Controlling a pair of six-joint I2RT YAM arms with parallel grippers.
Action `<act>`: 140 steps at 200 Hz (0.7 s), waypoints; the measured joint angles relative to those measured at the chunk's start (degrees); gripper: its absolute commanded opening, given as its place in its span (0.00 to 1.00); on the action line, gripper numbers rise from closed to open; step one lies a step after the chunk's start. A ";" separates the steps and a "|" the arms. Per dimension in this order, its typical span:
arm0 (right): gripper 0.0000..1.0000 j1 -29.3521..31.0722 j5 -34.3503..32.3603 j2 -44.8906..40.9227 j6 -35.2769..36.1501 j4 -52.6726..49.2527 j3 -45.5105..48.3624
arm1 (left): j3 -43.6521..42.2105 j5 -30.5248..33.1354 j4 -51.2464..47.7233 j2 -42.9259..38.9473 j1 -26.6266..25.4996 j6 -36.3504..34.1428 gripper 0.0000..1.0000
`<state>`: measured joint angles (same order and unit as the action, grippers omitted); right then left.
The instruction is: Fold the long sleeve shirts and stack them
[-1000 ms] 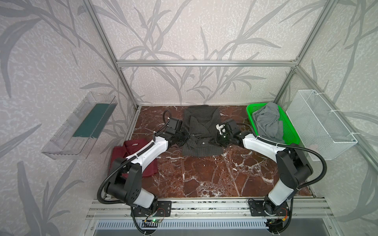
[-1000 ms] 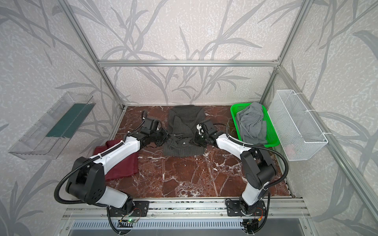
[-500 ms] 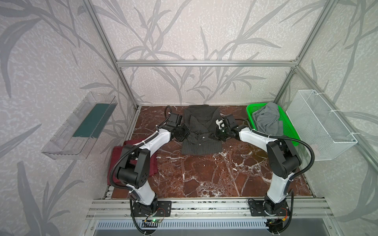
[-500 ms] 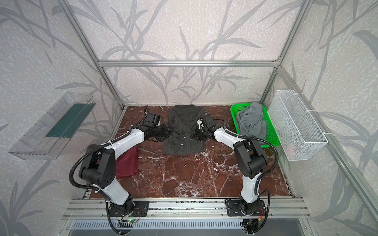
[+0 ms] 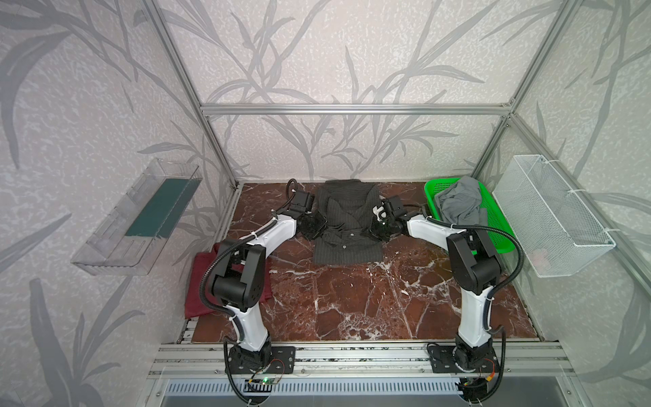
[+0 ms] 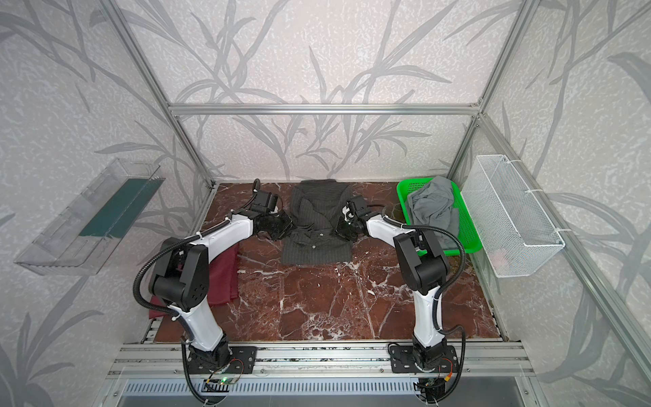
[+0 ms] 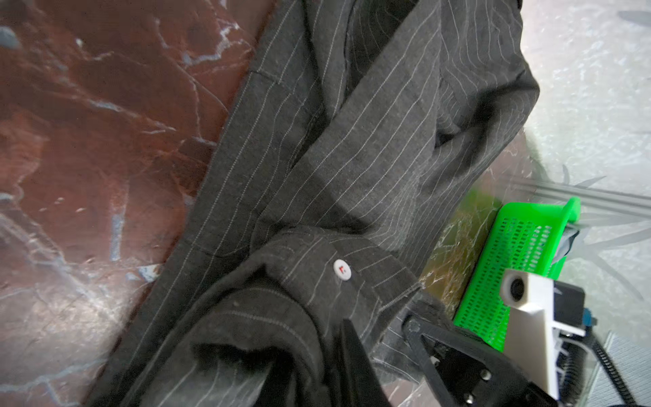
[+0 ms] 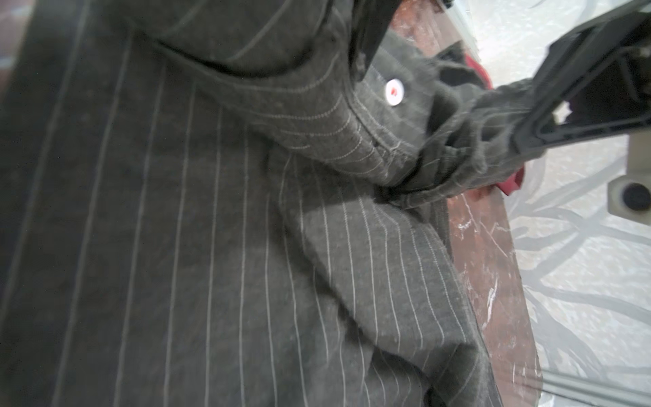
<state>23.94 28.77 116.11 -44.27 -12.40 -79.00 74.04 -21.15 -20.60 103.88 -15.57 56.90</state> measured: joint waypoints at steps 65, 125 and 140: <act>0.52 -0.72 -3.56 -0.46 1.55 -4.66 -4.55 | 9.44 0.00 -4.28 0.94 0.76 -1.95 0.39; 0.57 -0.90 -5.01 -1.92 2.47 -9.16 -9.64 | 11.32 -0.13 -7.06 0.94 1.05 -2.91 0.41; 0.58 -0.98 -5.40 -2.03 2.56 -9.81 -10.82 | 11.30 -0.26 -7.45 0.90 1.05 -2.99 0.41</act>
<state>22.96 23.38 114.08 -41.71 -22.22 -89.82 85.34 -21.41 -28.05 104.77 -14.52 53.91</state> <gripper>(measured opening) 0.570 0.407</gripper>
